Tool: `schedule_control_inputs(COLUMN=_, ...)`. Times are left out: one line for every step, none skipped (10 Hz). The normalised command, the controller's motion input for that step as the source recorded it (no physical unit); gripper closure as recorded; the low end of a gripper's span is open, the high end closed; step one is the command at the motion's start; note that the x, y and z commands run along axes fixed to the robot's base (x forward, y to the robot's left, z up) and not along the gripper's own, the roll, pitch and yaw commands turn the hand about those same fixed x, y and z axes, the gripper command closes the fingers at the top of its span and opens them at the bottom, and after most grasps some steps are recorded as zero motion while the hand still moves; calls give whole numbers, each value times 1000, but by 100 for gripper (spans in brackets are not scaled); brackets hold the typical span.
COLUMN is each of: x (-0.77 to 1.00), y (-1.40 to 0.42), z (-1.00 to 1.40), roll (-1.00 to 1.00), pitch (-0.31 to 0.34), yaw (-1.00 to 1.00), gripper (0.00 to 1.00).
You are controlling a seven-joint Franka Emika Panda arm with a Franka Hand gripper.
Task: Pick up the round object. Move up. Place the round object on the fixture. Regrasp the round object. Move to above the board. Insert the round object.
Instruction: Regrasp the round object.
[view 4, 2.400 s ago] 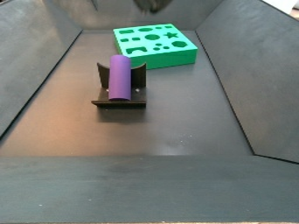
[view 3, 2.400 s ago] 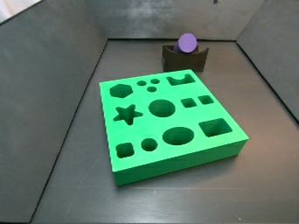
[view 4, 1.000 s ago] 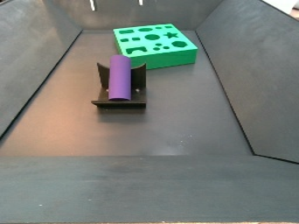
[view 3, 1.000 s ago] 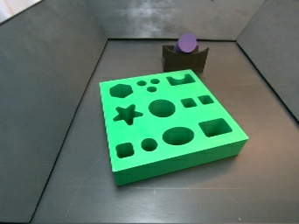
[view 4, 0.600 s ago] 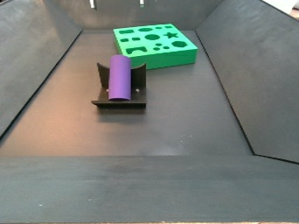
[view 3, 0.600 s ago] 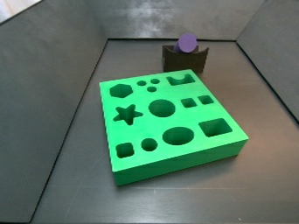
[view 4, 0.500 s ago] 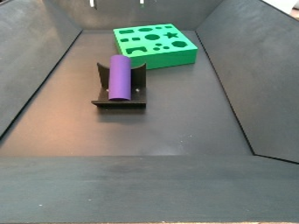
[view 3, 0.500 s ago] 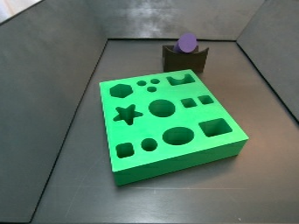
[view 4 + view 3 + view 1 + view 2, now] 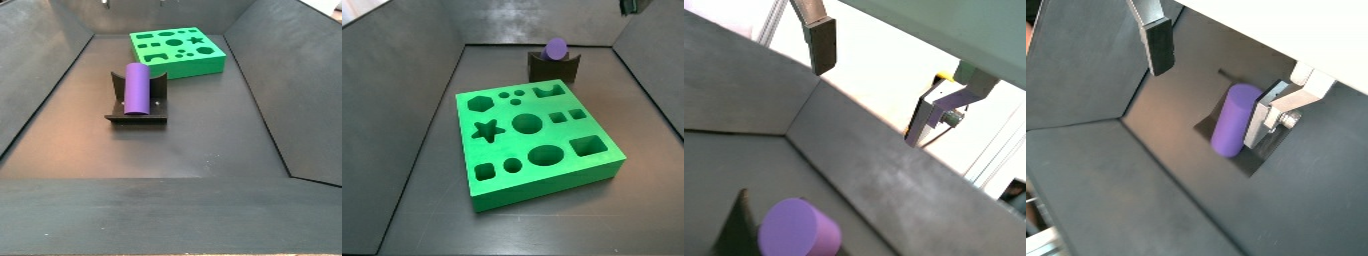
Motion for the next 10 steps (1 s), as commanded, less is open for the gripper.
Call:
schedule_control_inputs(x=102, y=-41, z=-20, roll=417, pitch=134, yaw=150, gripper=0)
schedule_control_inputs(x=95, y=-30, z=-11, roll=281, pitch=114, yaw=167, gripper=0)
schedule_control_inputs(x=34, y=74, z=-1000, roll=94, pitch=98, yaw=188, gripper=0)
schedule_control_inputs(x=37, y=73, z=-1000, roll=82, pitch=72, yaw=192, gripper=0)
schedule_control_inputs(x=49, y=66, z=-1000, roll=79, pitch=28, yaw=185, gripper=0)
schedule_control_inputs(x=59, y=60, z=-1000, roll=76, pitch=-11, yaw=174, gripper=0)
schedule_control_inputs(x=69, y=56, z=-1000, roll=70, pitch=-54, yaw=149, gripper=0)
schedule_control_inputs(x=76, y=51, z=-1000, roll=67, pitch=-81, yaw=124, gripper=0)
schedule_control_inputs(x=84, y=48, z=-1000, roll=65, pitch=-102, yaw=96, gripper=0)
schedule_control_inputs(x=88, y=43, z=-1000, roll=61, pitch=-114, yaw=67, gripper=0)
